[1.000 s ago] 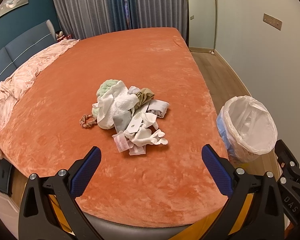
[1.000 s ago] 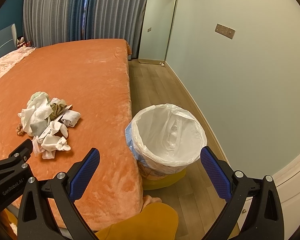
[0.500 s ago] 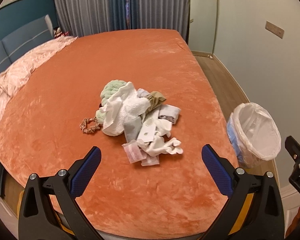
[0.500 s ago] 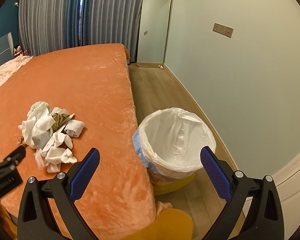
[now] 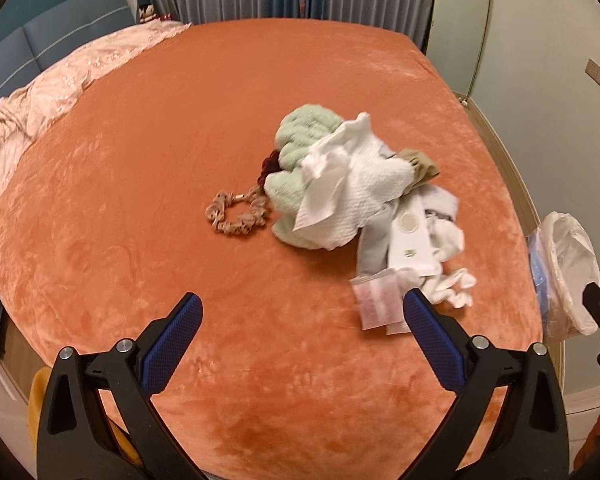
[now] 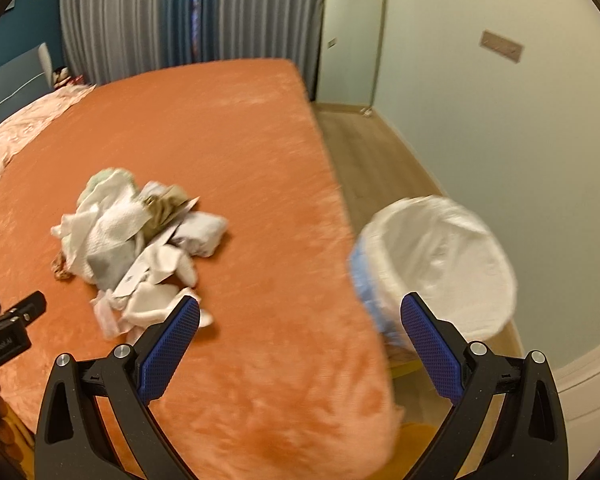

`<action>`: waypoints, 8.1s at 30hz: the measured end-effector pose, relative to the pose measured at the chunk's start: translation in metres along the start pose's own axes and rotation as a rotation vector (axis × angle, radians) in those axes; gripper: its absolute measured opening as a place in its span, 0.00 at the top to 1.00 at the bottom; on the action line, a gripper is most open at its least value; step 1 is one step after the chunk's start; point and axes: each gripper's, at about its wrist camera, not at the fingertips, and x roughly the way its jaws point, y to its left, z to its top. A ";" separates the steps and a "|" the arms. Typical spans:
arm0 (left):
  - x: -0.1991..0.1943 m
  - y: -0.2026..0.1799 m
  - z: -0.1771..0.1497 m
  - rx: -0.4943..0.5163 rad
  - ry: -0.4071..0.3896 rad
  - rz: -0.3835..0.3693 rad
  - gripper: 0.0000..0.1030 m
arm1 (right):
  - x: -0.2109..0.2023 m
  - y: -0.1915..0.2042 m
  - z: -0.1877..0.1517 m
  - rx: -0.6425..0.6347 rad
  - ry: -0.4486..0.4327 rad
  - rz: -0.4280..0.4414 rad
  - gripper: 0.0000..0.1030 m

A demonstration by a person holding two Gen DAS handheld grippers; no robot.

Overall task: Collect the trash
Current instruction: 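Grasp the pink-white wrapper with the left gripper while the right gripper grasps white tissue, then carry both held items over the wastebasket and open both grippers, then move both tools back over the pile on the bed, then grasp the grey sock with the left gripper while the right gripper grasps white socks, then carry both held items over the wastebasket and open both grippers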

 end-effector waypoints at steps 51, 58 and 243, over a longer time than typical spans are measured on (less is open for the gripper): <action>-0.029 -0.037 0.027 0.027 0.023 -0.382 0.87 | 0.015 0.013 0.028 0.099 0.035 0.324 0.97; -0.070 -0.106 0.049 0.128 -0.055 -0.465 0.87 | -0.027 -0.049 0.050 0.155 -0.071 0.278 0.97; -0.006 -0.114 0.036 -0.037 0.082 -0.442 0.94 | 0.100 -0.025 -0.086 0.274 0.412 0.402 0.58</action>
